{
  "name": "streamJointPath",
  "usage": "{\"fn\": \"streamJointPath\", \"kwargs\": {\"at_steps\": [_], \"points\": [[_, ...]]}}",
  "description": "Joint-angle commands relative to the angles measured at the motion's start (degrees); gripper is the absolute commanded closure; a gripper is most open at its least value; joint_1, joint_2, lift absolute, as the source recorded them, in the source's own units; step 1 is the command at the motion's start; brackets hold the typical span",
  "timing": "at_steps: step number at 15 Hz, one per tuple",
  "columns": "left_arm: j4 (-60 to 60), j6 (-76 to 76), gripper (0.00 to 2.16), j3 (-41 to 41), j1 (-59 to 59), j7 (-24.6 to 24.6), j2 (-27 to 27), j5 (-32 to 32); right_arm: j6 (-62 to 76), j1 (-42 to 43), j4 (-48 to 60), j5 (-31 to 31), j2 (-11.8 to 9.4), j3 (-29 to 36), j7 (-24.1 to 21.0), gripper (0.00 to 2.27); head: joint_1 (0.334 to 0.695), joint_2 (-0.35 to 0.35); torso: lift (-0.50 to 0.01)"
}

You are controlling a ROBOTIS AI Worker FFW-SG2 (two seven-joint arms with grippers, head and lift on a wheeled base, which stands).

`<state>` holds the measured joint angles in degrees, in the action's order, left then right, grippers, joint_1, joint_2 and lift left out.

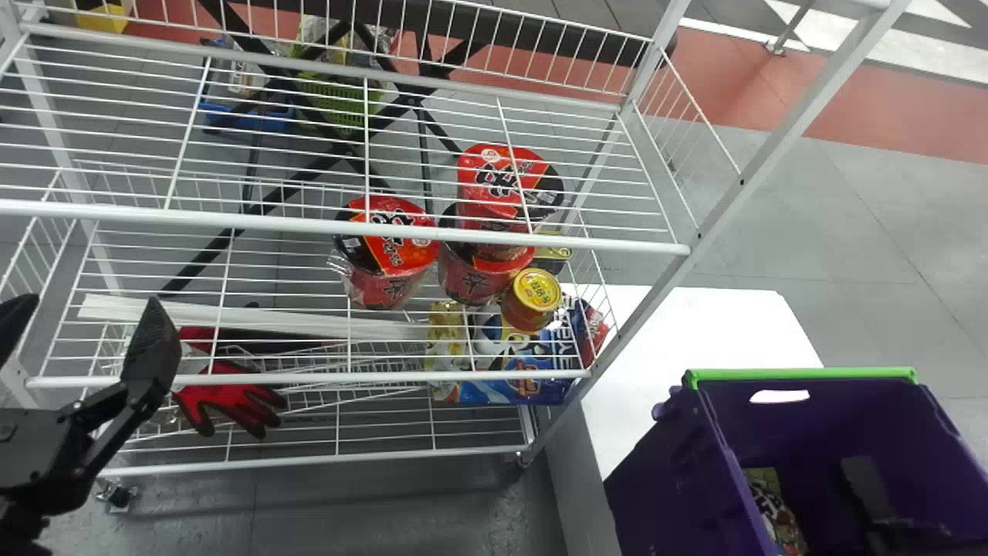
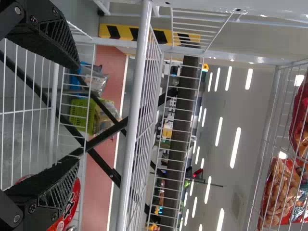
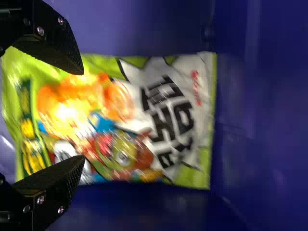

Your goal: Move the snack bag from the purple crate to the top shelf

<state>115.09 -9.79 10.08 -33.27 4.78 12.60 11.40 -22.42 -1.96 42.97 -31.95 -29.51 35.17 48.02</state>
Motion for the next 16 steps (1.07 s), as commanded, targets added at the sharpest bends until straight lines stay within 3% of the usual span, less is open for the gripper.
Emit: {"fn": "streamJointPath", "kwargs": {"at_steps": [1, 6, 10, 16], "points": [[0.04, -0.09, 0.14, 0.47, -0.22, 0.05, 0.15, -0.59, 2.94, 1.61, -3.68, -0.57, -1.34, -1.33, 0.23, 0.22, 0.695, -0.350, -0.459], [0.40, -0.09, 0.14, 0.47, -0.75, 0.14, 0.23, -0.59, 6.28, 2.40, -6.41, -0.57, -1.78, -2.56, 2.34, 0.22, 0.695, -0.350, -0.459], [0.22, 0.08, 0.14, -0.15, -0.66, -0.30, 0.41, -0.50, 7.16, 1.87, -9.13, 1.45, -3.98, -2.12, 3.13, 0.22, 0.695, -0.350, -0.459], [-1.98, 1.14, 0.14, -0.15, 1.71, -0.65, 1.47, 0.20, 6.81, 0.56, -9.57, 3.03, -4.15, -1.07, 3.05, 0.25, 0.695, -0.350, -0.459]]}}
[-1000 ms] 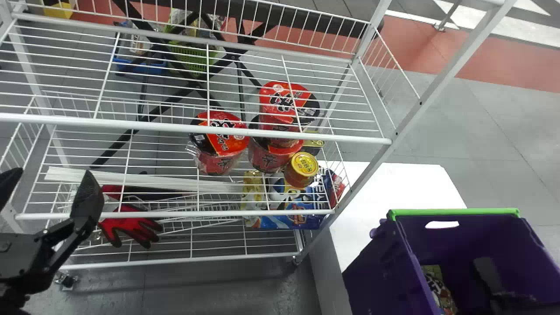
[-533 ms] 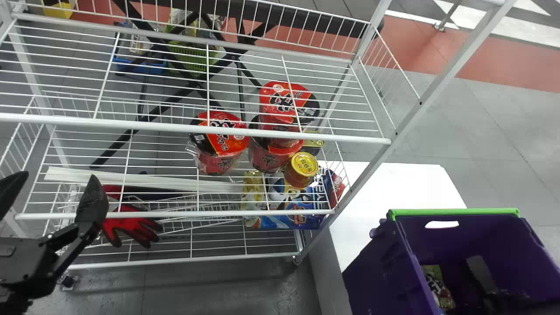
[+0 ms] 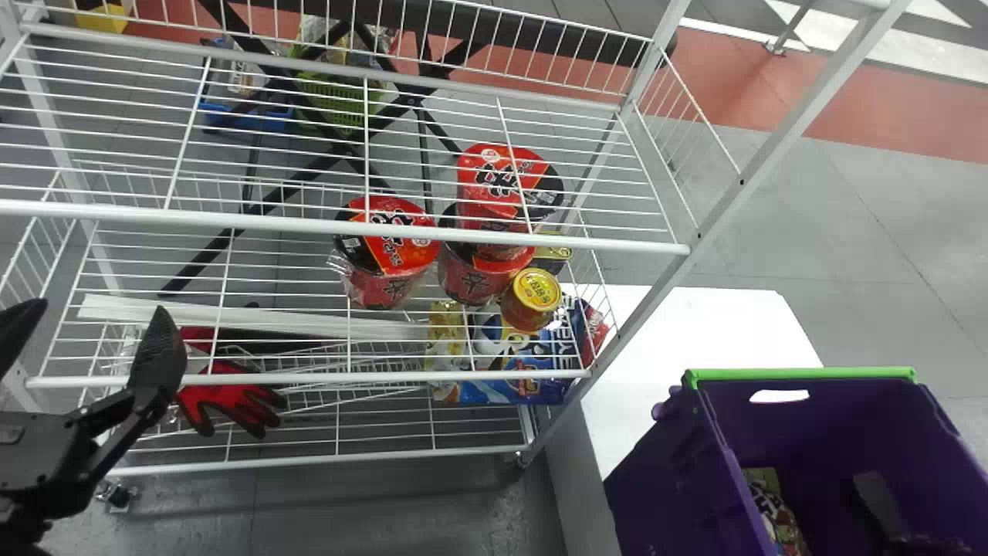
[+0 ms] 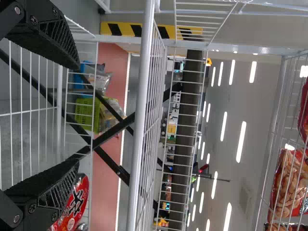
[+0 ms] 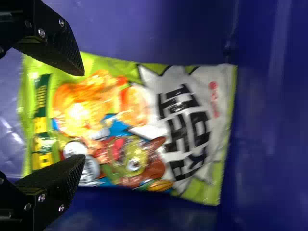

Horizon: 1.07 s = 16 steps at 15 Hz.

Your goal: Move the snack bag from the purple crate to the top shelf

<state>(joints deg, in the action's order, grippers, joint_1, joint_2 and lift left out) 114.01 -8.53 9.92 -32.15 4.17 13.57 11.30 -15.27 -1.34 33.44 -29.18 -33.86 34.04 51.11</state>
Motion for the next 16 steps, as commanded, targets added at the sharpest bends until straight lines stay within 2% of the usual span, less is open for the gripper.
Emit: {"fn": "streamJointPath", "kwargs": {"at_steps": [1, 4, 13, 16], "points": [[-1.42, -0.12, 0.14, 0.01, 0.95, -0.22, 0.49, 0.39, -0.34, -0.06, -0.13, 0.44, 0.72, 0.06, -0.31, 0.25, 0.695, -0.350, -0.459], [-2.83, -0.12, 0.14, -0.08, 1.92, -0.48, 0.58, 0.57, 0.54, 0.38, -0.22, -0.18, 2.39, -0.12, -1.37, 0.25, 0.695, -0.350, -0.459], [-3.00, 0.05, 0.14, 0.01, 1.66, 0.31, 0.32, 0.57, 2.30, 0.73, -0.83, -1.50, 2.83, -1.52, -4.27, 0.26, 0.695, -0.350, -0.459], [-4.41, -0.12, 0.14, -1.22, 2.27, -0.74, 0.49, 1.00, 1.77, 0.73, -1.54, -1.67, 3.89, -1.61, -4.88, 0.26, 0.695, -0.350, -0.459]]}}
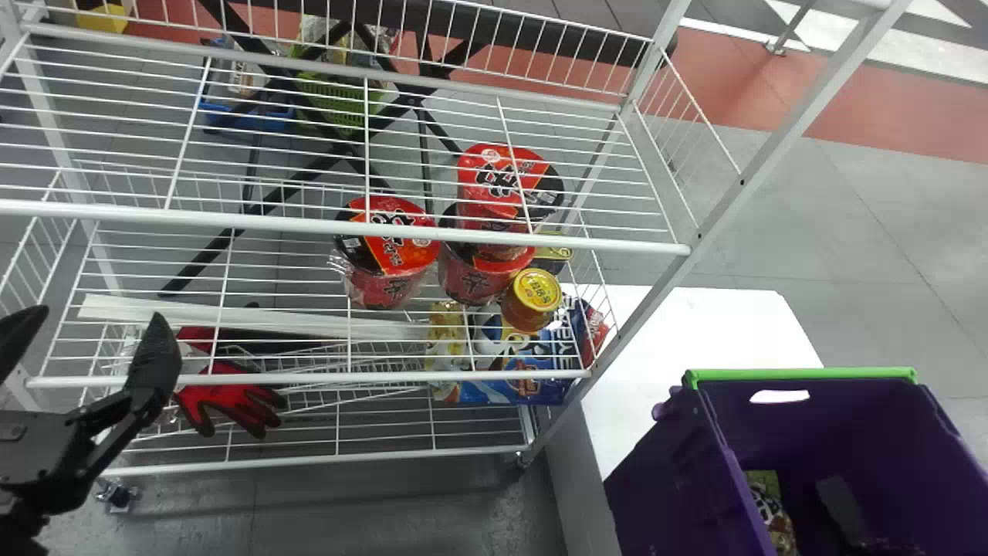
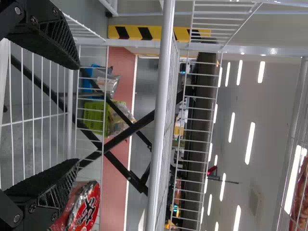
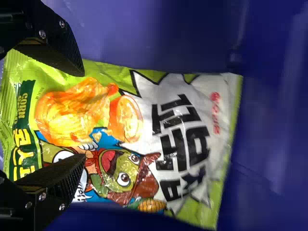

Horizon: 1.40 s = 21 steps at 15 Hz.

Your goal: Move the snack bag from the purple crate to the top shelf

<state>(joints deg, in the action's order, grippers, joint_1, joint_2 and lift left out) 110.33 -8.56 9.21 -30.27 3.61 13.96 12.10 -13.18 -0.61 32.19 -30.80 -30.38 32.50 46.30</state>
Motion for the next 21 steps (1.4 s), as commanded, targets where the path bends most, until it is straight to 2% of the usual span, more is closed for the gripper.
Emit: {"fn": "streamJointPath", "kwargs": {"at_steps": [1, 2, 4, 5, 11, 14, 18, 19, 21], "points": [[-1.34, -0.26, 0.14, -0.78, 0.73, -0.62, 0.10, 0.30, -0.49, 0.00, -0.29, -0.14, 0.67, 0.02, -0.07, 0.32, 0.695, -0.350, -0.459], [-2.05, -0.44, 0.14, -0.95, 1.09, -0.97, 0.10, 0.65, -1.02, 0.00, -0.29, -0.14, 0.93, 0.02, -0.07, 0.62, 0.695, -0.350, -0.459], [-3.19, -0.62, 0.14, -0.87, 1.79, -1.23, 0.28, 0.74, -2.07, 0.00, -0.29, 0.13, 1.20, 0.02, -0.07, 1.56, 0.695, -0.350, -0.459], [-3.28, -0.62, 0.14, -0.60, 1.97, -1.23, 0.10, 0.74, -1.89, 0.00, -0.11, 0.48, 1.20, 0.02, 0.02, 1.77, 0.695, -0.350, -0.459], [-1.69, 0.79, 0.14, 1.68, 1.09, 1.76, -0.34, -0.85, 1.09, -1.50, 1.65, 1.27, 0.32, 0.20, 1.07, 1.77, 0.695, -0.350, -0.459], [-1.08, 1.14, 0.14, 1.68, 0.82, 2.20, -0.34, -1.02, 1.45, -2.20, 3.14, 3.03, 0.06, 0.29, 3.71, 1.77, 0.695, -0.350, -0.448], [-1.08, 2.37, 0.14, 1.77, 1.00, 2.28, -0.51, -1.28, 3.20, -4.66, 5.87, 4.96, 0.85, 0.81, 3.97, 1.78, 0.695, -0.350, -0.432], [-1.17, 2.55, 0.14, 1.86, 1.17, 2.28, -0.60, -1.37, 3.38, -5.37, 6.74, 5.31, 1.11, 1.25, 3.97, 1.91, 0.695, -0.350, -0.429], [-1.26, 2.55, 0.14, 1.95, 1.44, 2.20, -0.60, -1.37, 4.79, -6.42, 7.54, 5.84, 1.73, 2.31, 3.88, 1.96, 0.695, -0.350, -0.420]]}}
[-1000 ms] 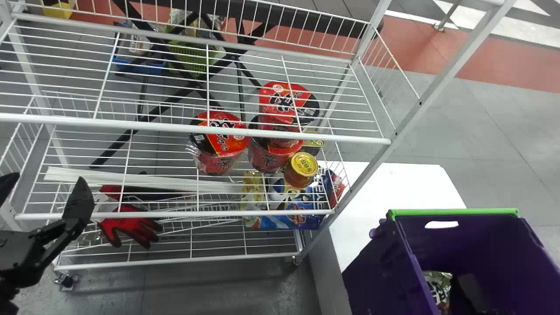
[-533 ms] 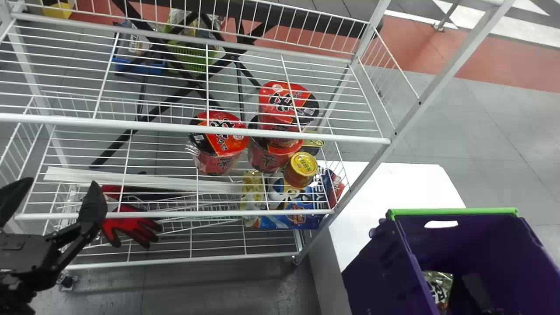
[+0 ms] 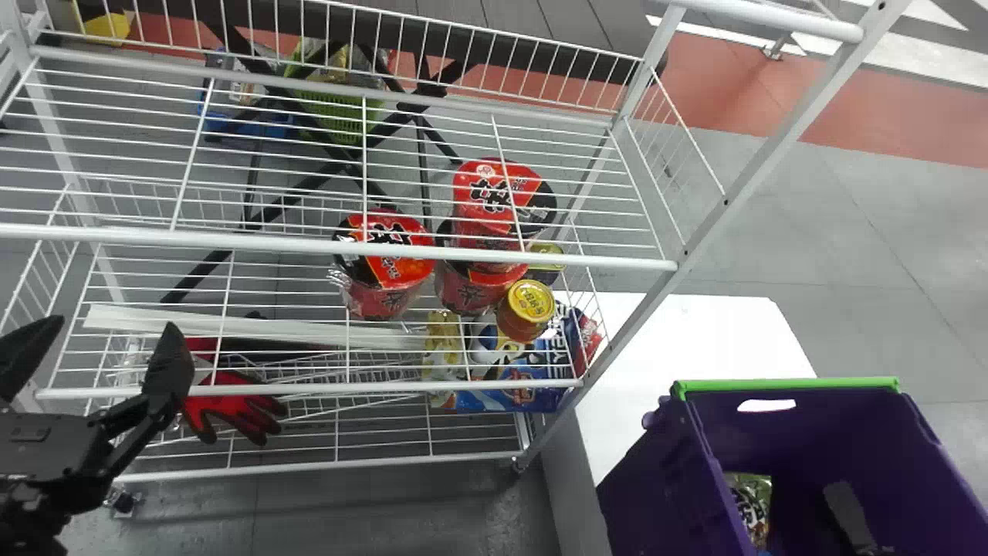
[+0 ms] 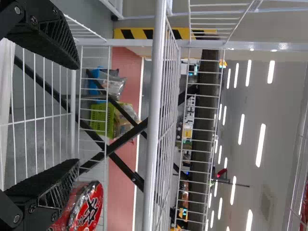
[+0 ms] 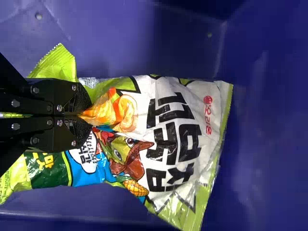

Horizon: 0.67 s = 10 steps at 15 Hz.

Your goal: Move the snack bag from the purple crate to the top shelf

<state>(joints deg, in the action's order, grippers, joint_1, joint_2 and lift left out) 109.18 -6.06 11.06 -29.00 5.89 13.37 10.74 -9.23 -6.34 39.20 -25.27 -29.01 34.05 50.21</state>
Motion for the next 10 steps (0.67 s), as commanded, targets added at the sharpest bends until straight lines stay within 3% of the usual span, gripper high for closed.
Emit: {"fn": "streamJointPath", "kwargs": {"at_steps": [1, 5, 10], "points": [[-0.11, 0.22, 0.14, 0.10, 0.26, 0.00, -0.10, -0.10, 0.83, -0.86, 0.53, 0.31, 0.36, 0.75, -0.02, 1.96, 0.695, -0.350, -0.416], [-0.46, 0.22, 0.14, 0.19, 0.61, -0.09, -0.10, -0.10, 0.83, -1.83, 1.14, 0.31, 0.53, 1.45, -0.11, 1.96, 0.695, -0.350, -0.400], [-0.64, 0.22, 0.14, 0.19, 0.61, -0.09, -0.10, -0.10, 0.13, -4.64, 6.06, 1.19, 2.64, 2.86, 0.68, 1.96, 0.695, -0.350, -0.380]]}}
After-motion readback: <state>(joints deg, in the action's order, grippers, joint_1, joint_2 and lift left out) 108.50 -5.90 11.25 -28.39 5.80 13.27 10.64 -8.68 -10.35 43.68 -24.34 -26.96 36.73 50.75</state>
